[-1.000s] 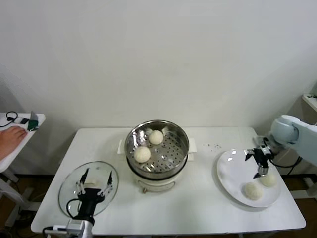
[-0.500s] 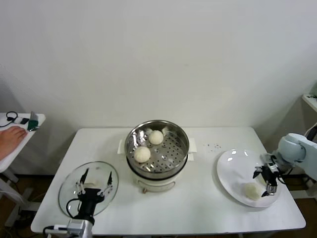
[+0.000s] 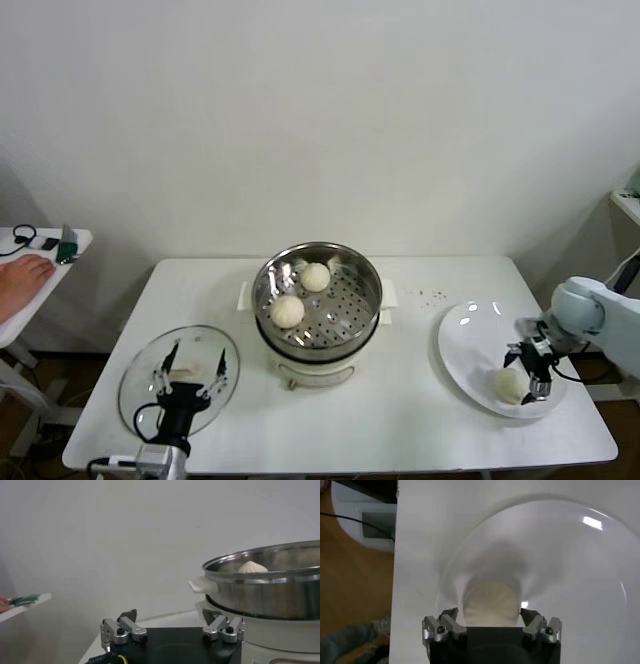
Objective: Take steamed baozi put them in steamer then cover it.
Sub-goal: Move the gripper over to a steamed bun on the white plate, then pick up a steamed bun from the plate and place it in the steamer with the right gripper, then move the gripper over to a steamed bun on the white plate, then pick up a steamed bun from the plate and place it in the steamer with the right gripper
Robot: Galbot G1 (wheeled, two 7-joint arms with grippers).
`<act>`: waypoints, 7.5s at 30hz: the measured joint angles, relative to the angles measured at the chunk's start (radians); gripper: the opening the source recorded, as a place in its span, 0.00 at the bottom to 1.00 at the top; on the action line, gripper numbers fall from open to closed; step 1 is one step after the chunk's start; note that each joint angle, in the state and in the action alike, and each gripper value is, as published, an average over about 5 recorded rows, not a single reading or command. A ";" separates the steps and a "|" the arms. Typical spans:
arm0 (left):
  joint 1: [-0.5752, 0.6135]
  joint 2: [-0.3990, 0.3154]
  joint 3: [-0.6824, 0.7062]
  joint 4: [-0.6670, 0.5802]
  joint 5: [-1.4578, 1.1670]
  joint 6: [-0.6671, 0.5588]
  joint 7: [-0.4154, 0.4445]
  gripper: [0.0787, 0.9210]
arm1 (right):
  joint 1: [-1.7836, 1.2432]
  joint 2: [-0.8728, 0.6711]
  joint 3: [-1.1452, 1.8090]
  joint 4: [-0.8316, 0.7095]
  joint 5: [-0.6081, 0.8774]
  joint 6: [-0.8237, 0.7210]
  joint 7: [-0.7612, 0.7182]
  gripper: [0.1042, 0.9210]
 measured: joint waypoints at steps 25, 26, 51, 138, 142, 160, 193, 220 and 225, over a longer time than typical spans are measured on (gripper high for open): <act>0.010 0.001 0.006 -0.007 0.004 0.000 0.003 0.88 | 0.058 0.047 -0.033 -0.015 -0.010 0.072 -0.017 0.71; 0.011 0.001 0.007 -0.008 0.005 0.000 0.003 0.88 | 0.079 0.051 -0.046 -0.011 -0.005 0.082 -0.020 0.71; 0.001 -0.012 0.023 -0.009 0.015 0.001 -0.009 0.88 | 0.742 0.457 -0.375 0.096 0.082 0.483 -0.053 0.71; 0.039 0.002 0.009 -0.042 -0.034 0.015 0.025 0.88 | 0.395 0.100 -0.248 -0.042 0.131 0.009 0.030 0.88; 0.046 -0.002 0.005 -0.045 -0.030 0.018 0.025 0.88 | 0.285 0.072 -0.153 -0.095 0.091 0.006 0.006 0.88; 0.042 -0.027 0.016 -0.037 -0.010 0.021 0.019 0.88 | 0.024 0.087 0.096 -0.312 -0.070 0.068 -0.033 0.88; 0.043 -0.024 0.004 -0.031 -0.009 0.019 0.017 0.88 | -0.022 0.131 0.131 -0.377 -0.147 0.097 -0.055 0.77; 0.070 -0.022 0.029 -0.060 0.002 0.004 0.027 0.88 | 0.435 0.251 -0.250 -0.320 0.264 0.000 -0.024 0.72; 0.077 -0.015 0.032 -0.073 0.001 -0.001 0.030 0.88 | 0.595 0.364 -0.387 -0.313 0.446 -0.043 -0.010 0.72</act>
